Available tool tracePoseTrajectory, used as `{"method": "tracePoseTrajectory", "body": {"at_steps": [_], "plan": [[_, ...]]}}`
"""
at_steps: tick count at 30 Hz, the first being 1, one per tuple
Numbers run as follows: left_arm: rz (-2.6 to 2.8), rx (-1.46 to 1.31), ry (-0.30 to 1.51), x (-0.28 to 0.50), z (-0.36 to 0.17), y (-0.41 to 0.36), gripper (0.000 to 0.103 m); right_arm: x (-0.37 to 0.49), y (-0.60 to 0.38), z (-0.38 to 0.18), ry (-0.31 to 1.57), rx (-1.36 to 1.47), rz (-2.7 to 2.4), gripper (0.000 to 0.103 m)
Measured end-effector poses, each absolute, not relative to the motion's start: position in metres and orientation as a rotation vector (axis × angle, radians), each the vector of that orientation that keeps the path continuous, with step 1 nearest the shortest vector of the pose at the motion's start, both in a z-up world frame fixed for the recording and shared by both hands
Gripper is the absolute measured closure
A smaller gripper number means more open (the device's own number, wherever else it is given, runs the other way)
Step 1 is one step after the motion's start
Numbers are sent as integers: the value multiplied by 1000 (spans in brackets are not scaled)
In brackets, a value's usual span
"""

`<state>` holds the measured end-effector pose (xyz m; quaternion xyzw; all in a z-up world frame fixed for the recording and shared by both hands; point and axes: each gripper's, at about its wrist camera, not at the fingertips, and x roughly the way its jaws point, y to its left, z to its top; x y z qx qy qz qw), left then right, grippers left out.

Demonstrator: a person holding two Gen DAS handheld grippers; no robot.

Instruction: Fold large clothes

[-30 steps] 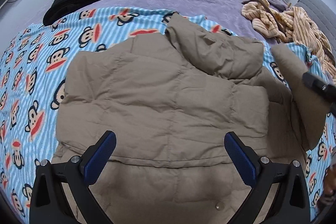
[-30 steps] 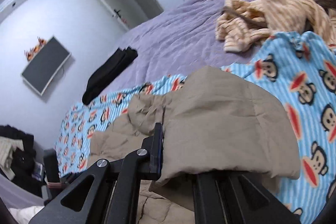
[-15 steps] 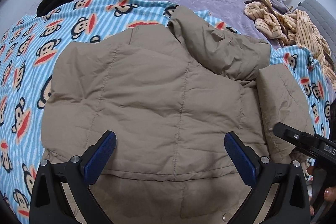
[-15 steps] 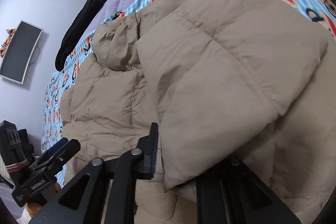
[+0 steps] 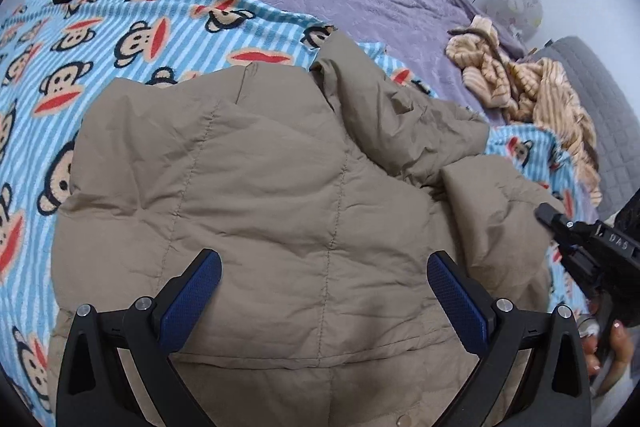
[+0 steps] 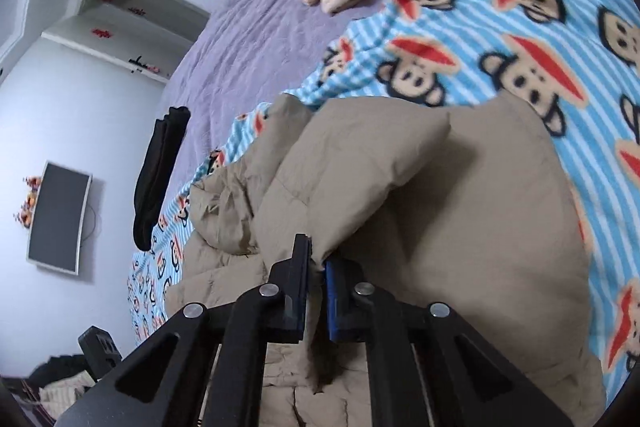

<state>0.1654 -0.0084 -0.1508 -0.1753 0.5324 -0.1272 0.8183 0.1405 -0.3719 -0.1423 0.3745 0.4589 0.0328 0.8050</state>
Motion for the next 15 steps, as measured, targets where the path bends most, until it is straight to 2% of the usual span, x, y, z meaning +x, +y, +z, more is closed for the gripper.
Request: {"method": "tracePoseTrajectory", "body": {"at_steps": [6, 12, 14, 15], "plan": [[-374, -619, 1123, 169, -155, 25, 0, 159, -262, -116, 1004, 434, 329, 95], [-514, -749, 1131, 174, -157, 26, 0, 155, -183, -158, 1238, 207, 442, 89], [-537, -757, 1136, 176, -158, 20, 0, 148, -180, -166, 1281, 197, 451, 81], [-536, -742, 1144, 177, -159, 17, 0, 144, -184, -166, 1288, 215, 455, 71]]}}
